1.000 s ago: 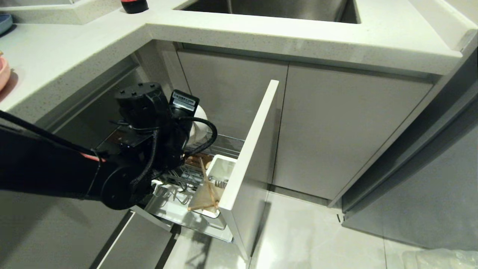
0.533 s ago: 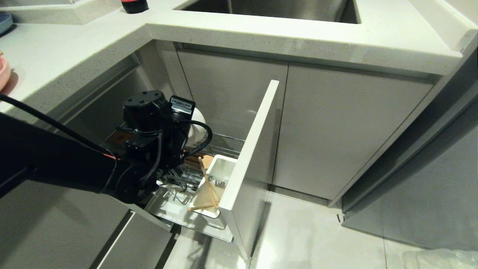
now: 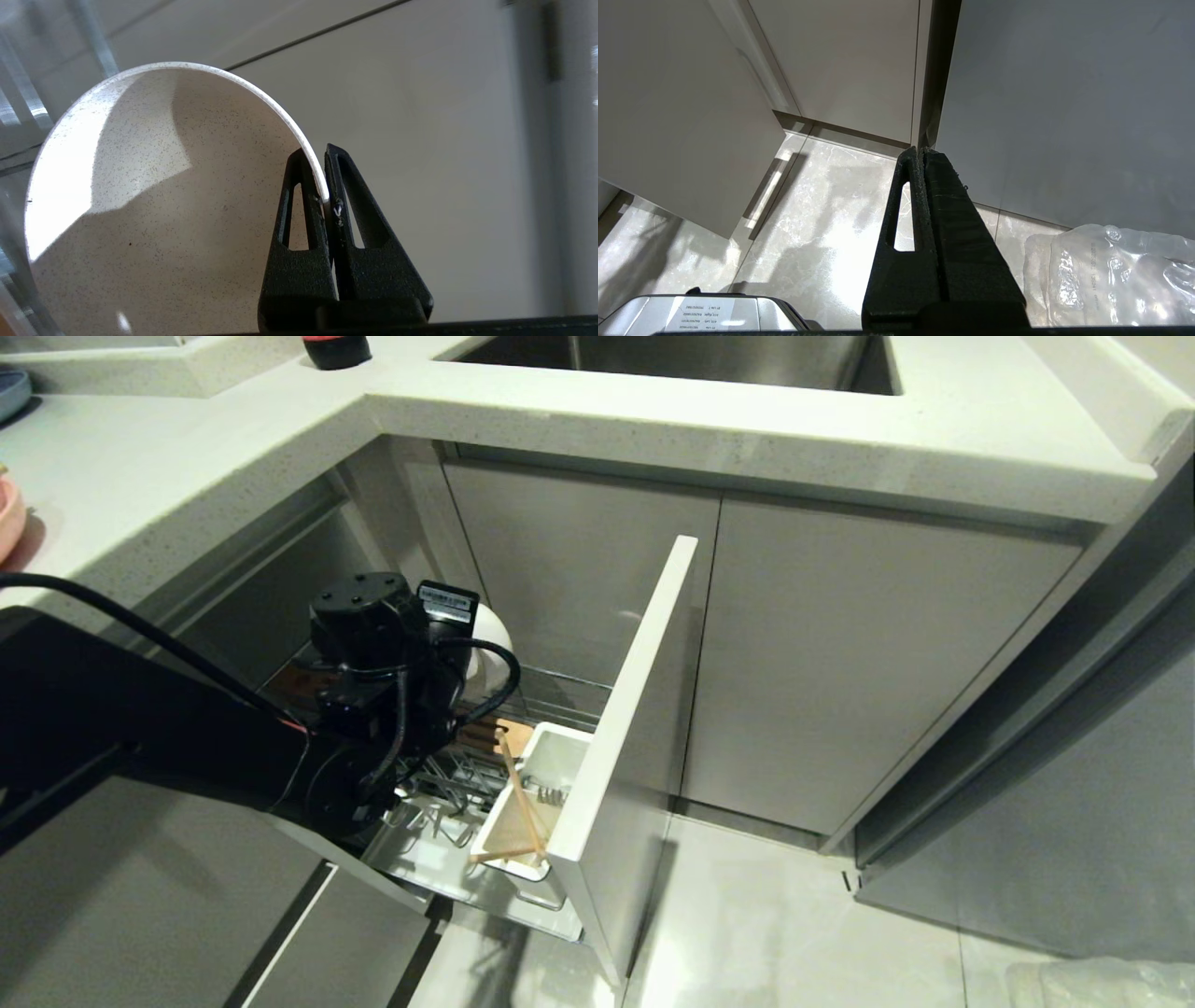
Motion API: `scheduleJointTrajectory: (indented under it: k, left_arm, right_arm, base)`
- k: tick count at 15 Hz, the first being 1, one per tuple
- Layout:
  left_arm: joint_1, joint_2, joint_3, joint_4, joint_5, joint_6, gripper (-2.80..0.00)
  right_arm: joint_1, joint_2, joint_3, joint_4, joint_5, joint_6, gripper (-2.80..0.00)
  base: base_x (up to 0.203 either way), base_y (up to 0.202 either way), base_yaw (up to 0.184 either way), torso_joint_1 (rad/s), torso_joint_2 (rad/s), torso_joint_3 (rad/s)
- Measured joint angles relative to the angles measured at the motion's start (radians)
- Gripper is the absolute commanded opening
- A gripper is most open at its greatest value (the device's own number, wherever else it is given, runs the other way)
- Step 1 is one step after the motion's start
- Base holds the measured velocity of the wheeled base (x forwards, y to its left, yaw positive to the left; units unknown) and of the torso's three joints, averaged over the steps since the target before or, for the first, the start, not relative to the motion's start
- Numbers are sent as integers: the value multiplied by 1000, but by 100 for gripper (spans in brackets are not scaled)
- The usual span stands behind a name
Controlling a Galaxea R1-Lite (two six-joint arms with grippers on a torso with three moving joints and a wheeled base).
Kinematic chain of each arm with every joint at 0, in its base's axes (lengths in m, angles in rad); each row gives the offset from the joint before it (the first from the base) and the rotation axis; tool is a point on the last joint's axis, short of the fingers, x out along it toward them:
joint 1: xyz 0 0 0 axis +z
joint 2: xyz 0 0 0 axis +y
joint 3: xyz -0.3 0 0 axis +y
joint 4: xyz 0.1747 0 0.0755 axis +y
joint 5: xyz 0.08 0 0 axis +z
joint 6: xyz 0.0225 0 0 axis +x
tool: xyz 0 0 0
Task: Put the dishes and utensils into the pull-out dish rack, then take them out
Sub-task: Pick up the bowl and place it in the cupboard
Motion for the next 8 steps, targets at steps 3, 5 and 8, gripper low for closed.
scheduleJointTrajectory:
  k: [3, 5, 8]
  left_arm:
    - [2, 10, 0, -14, 0, -3, -280]
    - [4, 16, 0, -15, 0, -17, -280]
    - [10, 23, 1, -14, 1, -44, -280]
  right_arm:
    - [0, 0, 0, 0, 0, 0, -280]
    - [0, 0, 0, 0, 0, 0, -280]
    - [0, 0, 0, 0, 0, 0, -280]
  base:
    - [0, 0, 0, 0, 0, 0]
    - [0, 0, 0, 0, 0, 0]
    - [0, 0, 0, 0, 0, 0]
